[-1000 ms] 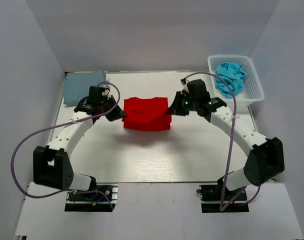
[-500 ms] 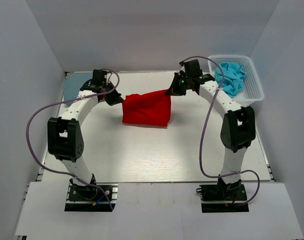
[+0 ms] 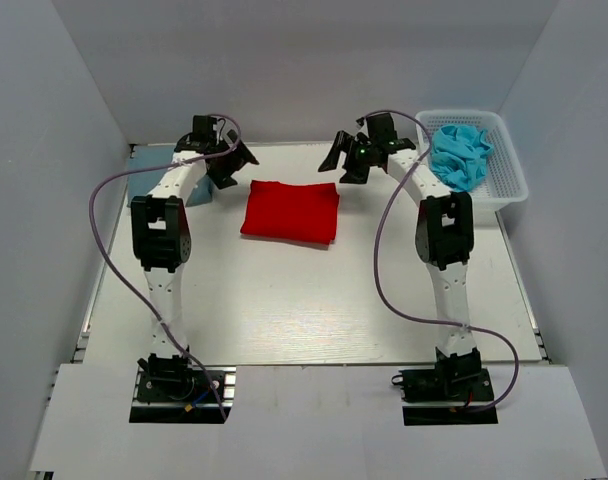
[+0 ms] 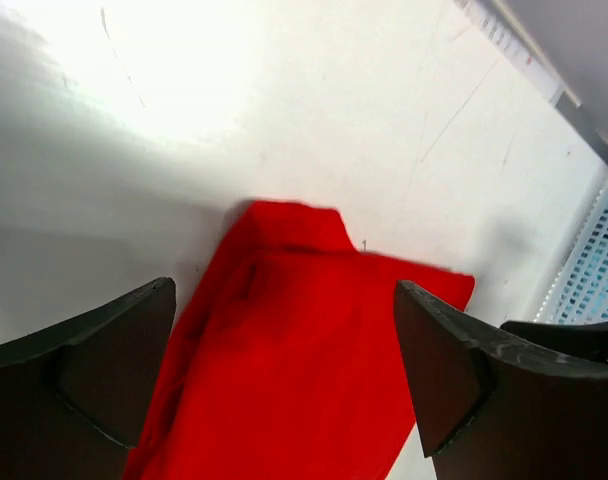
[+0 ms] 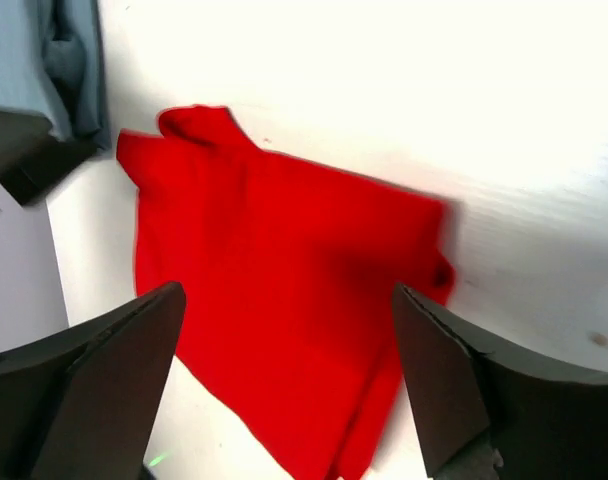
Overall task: Fold and stack the t-shirts
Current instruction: Fold the long partially folded tshirt into a neat square
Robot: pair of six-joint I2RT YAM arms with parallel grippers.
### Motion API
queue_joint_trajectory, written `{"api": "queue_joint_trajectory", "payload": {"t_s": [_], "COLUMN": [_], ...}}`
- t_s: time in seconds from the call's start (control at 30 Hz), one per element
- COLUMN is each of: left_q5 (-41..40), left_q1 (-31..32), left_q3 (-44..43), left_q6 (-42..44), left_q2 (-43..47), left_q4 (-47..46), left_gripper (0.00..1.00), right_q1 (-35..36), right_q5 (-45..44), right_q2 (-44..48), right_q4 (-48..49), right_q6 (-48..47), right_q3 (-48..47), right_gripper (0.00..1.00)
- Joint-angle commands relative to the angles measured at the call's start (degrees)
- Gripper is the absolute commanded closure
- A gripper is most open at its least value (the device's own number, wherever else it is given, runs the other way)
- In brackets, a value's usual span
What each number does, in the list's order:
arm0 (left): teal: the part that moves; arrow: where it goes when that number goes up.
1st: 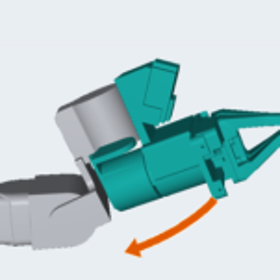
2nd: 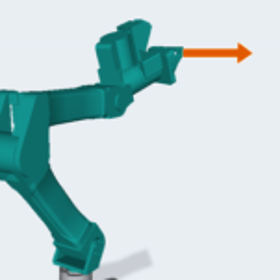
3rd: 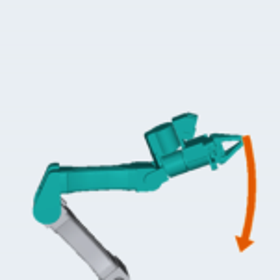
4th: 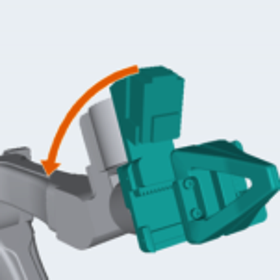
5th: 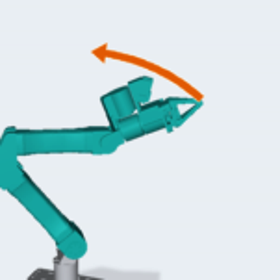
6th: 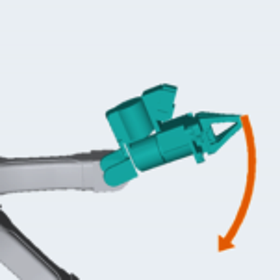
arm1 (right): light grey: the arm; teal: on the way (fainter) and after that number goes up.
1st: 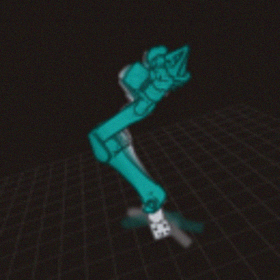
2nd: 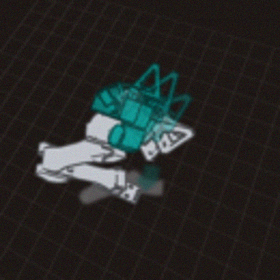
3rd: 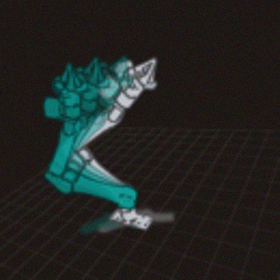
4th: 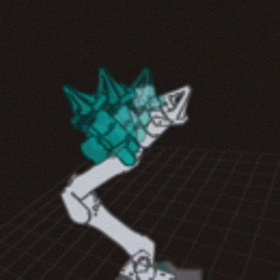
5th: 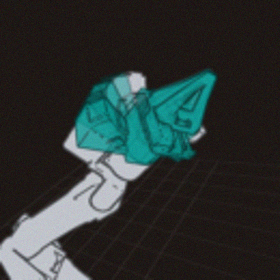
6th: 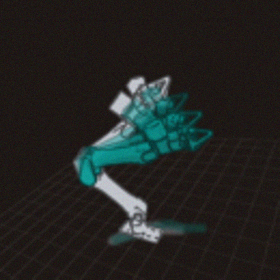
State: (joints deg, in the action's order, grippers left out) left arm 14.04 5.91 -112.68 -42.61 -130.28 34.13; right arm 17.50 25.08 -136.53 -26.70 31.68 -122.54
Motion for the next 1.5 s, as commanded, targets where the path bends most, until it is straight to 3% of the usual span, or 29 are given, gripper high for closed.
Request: {"api": "queue_joint_trajectory", "payload": {"t_s": [0.0,0.17,0.4,0.6,0.83,1.07,1.2,1.33,1.47], "left_q5": [2.5,3.9,13.8,12.4,10.0,8.4,7.0,7.0,5.6], "left_q1": [-0.6,0.8,3.9,5.4,5.4,5.4,5.4,6.0,7.7], "left_q3": [-7.5,5.3,17.8,11.2,2.3,10.5,13.1,30.4,48.1], "left_q6": [4.1,9.2,13.2,13.9,13.9,12.7,13.3,13.3,10.7], "left_q2": [1.1,10.6,15.9,6.7,-6.2,-6.4,-3.9,7.4,22.0], "left_q4": [3.8,-3.6,-16.1,-16.4,-16.5,-20.0,-15.9,-19.9,-22.8], "left_gripper": [0.00,0.00,0.00,0.00,0.00,0.00,0.00,0.00,0.00], "right_q1": [-1.2,-0.7,2.3,4.2,4.3,3.9,4.4,5.4,7.7], "right_q5": [3.5,2.5,5.3,10.7,10.3,10.4,9.4,8.2,7.1], "right_q2": [3.4,15.5,19.3,15.1,8.7,5.1,5.0,12.5,24.5], "right_q4": [2.0,9.8,12.5,16.5,20.8,21.2,18.9,19.2,22.7], "right_q6": [0.7,0.9,-0.8,1.1,1.4,1.4,-0.5,-3.3,-3.8], "right_q3": [-0.2,17.2,23.9,24.3,26.5,30.1,31.7,39.2,55.2], "right_gripper": [0.10,0.10,0.10,0.10,0.10,0.10,0.10,0.10,0.10]}}
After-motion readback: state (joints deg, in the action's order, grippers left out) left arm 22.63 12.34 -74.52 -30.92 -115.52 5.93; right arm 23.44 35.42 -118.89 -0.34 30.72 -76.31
